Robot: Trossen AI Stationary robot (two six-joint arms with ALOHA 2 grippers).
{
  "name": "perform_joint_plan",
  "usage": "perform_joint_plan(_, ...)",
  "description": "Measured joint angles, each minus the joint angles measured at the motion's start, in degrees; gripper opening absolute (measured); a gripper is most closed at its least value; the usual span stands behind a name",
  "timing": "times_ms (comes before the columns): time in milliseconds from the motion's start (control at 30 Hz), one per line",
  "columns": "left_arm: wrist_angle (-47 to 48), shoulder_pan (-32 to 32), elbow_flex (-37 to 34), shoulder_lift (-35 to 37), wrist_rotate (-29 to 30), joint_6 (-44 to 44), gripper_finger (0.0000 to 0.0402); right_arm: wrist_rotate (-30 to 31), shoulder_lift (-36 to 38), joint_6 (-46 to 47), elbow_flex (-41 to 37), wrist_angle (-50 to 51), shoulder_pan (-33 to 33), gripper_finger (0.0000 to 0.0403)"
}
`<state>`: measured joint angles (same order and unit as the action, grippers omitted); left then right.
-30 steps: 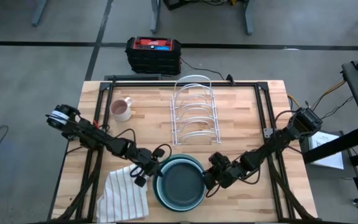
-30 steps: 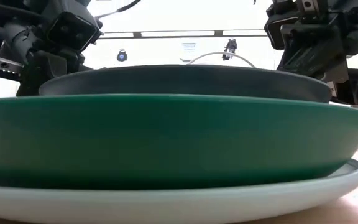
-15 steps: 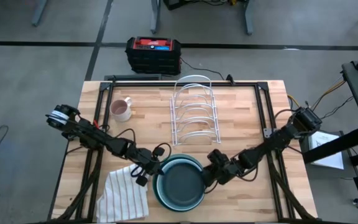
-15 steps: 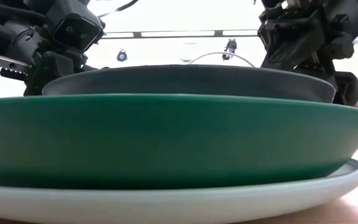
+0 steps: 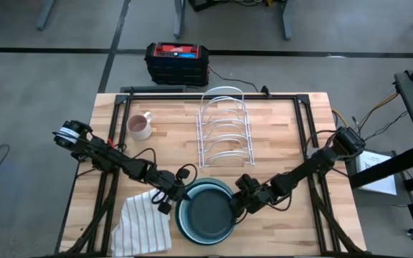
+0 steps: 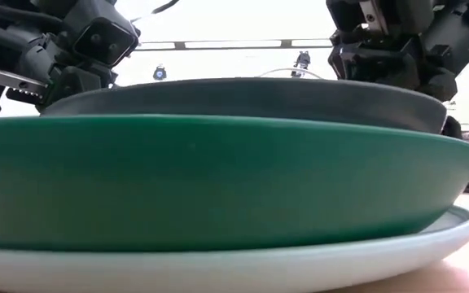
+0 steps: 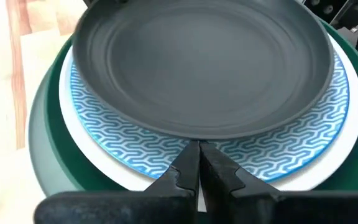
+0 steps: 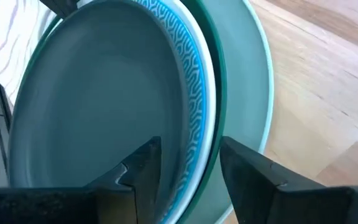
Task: Sort dishes
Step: Put the black plate into the dish rack
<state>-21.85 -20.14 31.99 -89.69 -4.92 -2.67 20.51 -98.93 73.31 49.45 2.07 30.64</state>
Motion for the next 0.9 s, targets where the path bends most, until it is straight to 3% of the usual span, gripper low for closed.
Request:
perform_joint_plan(233,-0.5,0.0,0.0,0.0,1.1,0.2,0.0000,-0.1,-0.6,-2.8,0.0,0.3,-1.5,0.0115)
perform_joint_plan(533,-1.0,0.0,0.0,0.0,1.4,0.2,0.0000,0.5,-0.3,-6.2,0.0,0.5,-3.0,0.0008)
perform_joint_plan(900,-0.7,0.0,0.0,0.1,1.4,0.5,0.0000,1.4,3.1,-9.2,0.0,2.3,-2.9,0.0002)
